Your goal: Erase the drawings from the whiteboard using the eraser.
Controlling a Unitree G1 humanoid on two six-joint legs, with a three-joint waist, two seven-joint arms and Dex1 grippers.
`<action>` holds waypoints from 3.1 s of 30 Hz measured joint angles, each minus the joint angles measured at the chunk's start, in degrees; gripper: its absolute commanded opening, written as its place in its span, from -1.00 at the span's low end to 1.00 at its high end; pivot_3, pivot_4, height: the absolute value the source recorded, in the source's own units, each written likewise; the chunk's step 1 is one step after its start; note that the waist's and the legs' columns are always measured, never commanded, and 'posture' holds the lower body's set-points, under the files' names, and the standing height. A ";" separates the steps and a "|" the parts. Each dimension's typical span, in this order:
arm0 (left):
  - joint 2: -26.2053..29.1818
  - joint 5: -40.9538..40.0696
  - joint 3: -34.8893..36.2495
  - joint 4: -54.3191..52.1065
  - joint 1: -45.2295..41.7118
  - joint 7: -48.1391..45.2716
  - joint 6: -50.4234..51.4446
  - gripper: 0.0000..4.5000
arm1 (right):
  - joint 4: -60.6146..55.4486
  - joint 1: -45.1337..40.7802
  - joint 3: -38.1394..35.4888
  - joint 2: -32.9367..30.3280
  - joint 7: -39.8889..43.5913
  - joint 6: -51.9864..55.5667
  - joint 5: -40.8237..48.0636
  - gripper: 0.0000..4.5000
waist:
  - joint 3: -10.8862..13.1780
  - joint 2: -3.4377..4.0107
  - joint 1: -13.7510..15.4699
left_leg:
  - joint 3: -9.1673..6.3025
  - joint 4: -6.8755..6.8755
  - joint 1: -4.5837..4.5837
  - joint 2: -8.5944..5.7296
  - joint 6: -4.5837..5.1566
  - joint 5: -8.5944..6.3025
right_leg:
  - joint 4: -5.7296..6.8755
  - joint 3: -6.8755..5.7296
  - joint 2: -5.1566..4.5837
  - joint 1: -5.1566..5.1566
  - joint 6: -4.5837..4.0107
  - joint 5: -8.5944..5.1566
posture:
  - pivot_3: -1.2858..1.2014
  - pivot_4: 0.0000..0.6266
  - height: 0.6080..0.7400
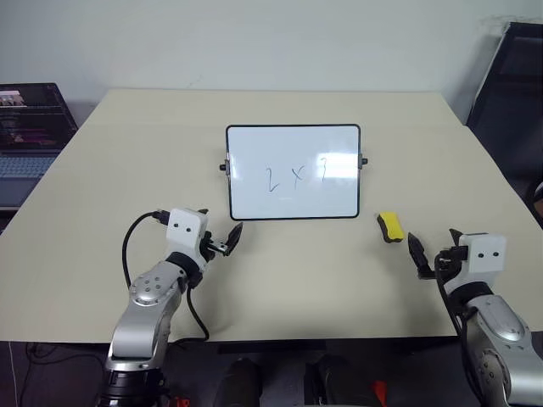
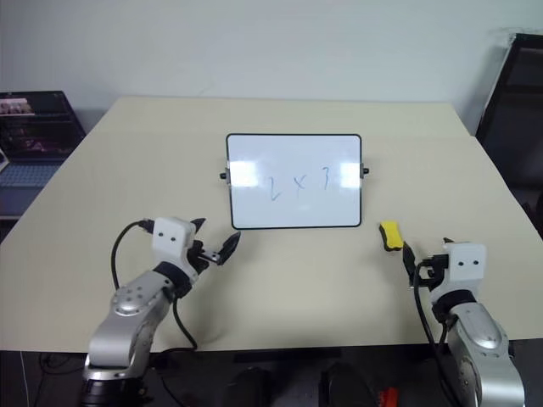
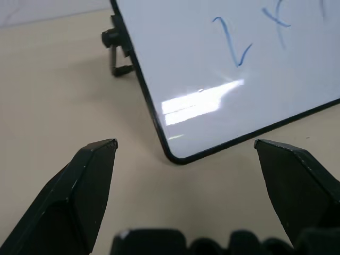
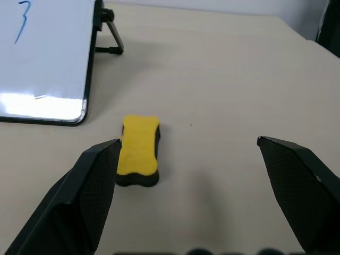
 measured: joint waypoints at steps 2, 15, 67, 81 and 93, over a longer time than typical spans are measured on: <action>2.25 -3.83 0.99 -0.46 -2.16 -3.54 2.04 1.00 | 1.24 -2.83 -0.52 -1.42 -0.31 2.33 0.01 0.99 | 0.01 -0.01 0.05 | 0.02 0.06 0.00 -0.03 0.01 0.01 | 0.01 0.00 0.00 0.00 0.03 0.02 | 0.03 -0.52 1.00; 17.85 -10.74 -5.05 0.50 -12.27 -28.89 1.60 1.00 | -1.55 -17.18 -4.93 -3.26 -3.37 13.88 4.69 0.99 | 0.01 0.04 -0.03 | 0.12 -0.05 -0.03 -0.04 0.03 0.00 | -0.04 0.08 0.07 -0.08 0.00 0.01 | 0.03 -0.52 1.00; 15.21 -3.95 -15.13 7.57 -20.40 -38.88 -7.37 1.00 | 23.46 -30.00 6.29 -2.41 0.50 24.26 2.00 -0.48 | 0.03 0.03 -1.21 | 0.12 -0.05 -0.15 -0.04 0.18 -0.09 | -0.04 0.15 0.08 -0.20 -0.12 0.08 | 0.03 -0.52 1.00; 15.39 -1.27 -11.49 6.49 -19.29 -26.26 1.97 1.00 | 9.68 -21.65 11.61 -4.98 4.63 21.38 1.07 -0.48 | 0.03 0.03 -1.25 | 0.02 -0.05 -0.15 -0.02 0.19 -0.12 | -0.04 0.17 0.05 -0.21 -0.05 0.03 | 0.03 -0.52 1.00; 11.38 -0.55 -11.52 11.26 -26.93 -21.04 6.04 1.00 | 9.88 -33.53 19.93 -2.42 7.07 15.28 -2.84 -0.48 | 0.04 0.01 -1.28 | 0.03 0.06 -0.12 -0.06 0.20 -0.11 | 0.00 0.18 0.09 -0.20 -0.03 0.12 | 0.03 -0.52 1.00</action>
